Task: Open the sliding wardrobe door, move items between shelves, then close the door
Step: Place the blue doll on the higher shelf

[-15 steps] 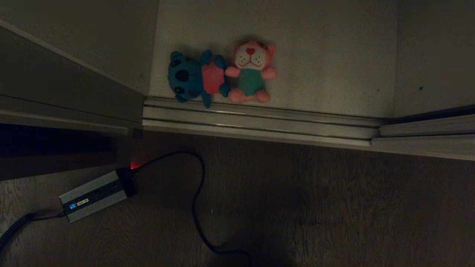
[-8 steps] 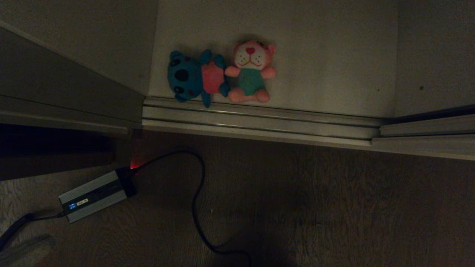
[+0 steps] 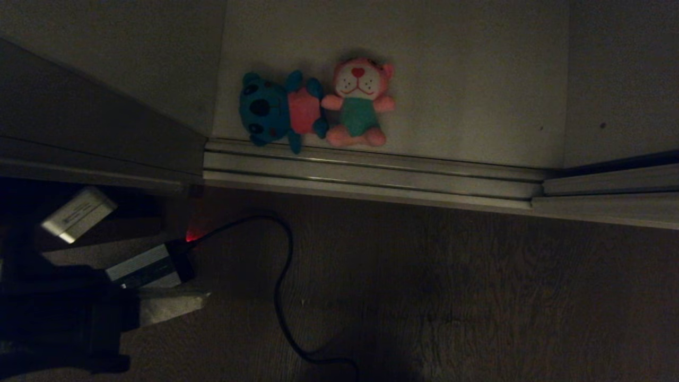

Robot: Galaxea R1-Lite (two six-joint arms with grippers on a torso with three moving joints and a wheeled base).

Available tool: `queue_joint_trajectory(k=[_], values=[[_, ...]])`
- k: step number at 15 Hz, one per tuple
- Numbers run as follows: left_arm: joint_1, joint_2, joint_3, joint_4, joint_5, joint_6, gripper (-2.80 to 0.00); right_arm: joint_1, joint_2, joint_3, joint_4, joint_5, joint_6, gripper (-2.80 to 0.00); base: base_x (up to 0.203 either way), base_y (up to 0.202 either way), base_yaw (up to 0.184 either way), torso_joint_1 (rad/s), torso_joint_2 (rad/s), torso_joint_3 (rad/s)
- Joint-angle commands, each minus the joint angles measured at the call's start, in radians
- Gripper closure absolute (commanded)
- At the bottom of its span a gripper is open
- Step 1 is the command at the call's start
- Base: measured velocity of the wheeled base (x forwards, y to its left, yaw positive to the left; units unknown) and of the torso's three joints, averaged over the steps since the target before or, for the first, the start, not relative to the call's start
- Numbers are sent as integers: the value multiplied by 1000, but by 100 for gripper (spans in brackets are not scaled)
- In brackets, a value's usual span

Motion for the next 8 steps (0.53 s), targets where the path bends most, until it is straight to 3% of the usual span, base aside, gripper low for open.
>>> queue_joint_trajectory(k=[1,8], values=[[-95,181,-113,3,5,-24,0,0,-2,0,0,1,-1,0,0,0,0,0,0,0],[-174,392,-327,-18,81,-70,0,0,-2,0,0,1,-1,0,0,0,0,0,0,0]])
